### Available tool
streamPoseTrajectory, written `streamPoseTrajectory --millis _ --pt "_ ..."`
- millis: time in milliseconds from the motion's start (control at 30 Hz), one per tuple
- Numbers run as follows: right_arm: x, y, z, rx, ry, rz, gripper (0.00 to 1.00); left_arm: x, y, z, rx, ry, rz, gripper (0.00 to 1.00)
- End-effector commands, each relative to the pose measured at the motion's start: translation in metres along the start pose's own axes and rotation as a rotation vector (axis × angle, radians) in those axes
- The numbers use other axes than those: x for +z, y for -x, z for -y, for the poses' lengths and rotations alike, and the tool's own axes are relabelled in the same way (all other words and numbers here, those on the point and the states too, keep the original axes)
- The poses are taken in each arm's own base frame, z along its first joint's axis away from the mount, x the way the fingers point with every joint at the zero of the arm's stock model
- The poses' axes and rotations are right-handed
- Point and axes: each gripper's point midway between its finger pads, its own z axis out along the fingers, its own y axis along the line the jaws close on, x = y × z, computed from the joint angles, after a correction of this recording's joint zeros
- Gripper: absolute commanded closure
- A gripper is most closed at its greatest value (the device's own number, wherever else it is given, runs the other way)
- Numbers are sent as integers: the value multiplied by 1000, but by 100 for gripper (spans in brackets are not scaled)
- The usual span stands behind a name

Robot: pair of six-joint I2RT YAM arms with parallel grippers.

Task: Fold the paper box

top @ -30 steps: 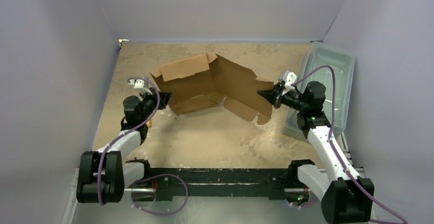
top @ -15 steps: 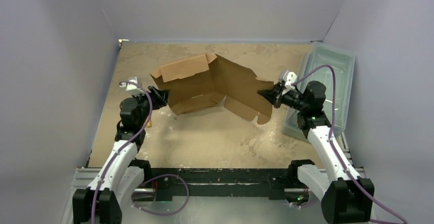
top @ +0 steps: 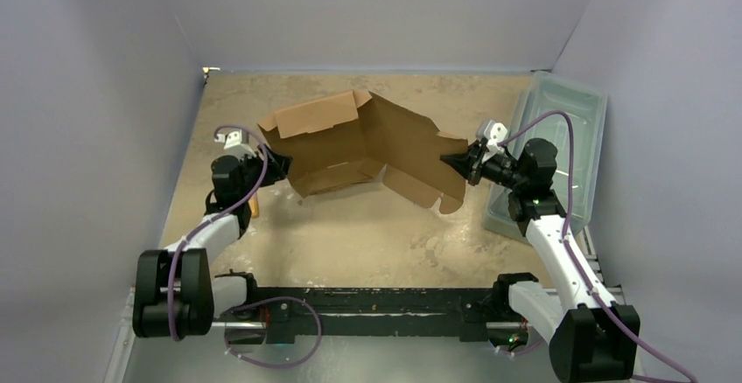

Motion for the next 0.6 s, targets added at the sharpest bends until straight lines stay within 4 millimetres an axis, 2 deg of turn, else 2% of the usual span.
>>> streamPoseTrajectory --millis 0,67,333,567 --pt "-1 25 3 -55 -13 40 100 10 38 35 52 -191 93 51" --pt "-1 23 4 -53 -13 38 100 11 37 40 55 -224 84 63" --pt "0 24 -1 -51 13 40 100 -4 33 55 46 -297 103 88" --pt "-3 31 -22 -62 123 64 100 -18 12 85 95 -289 102 98"
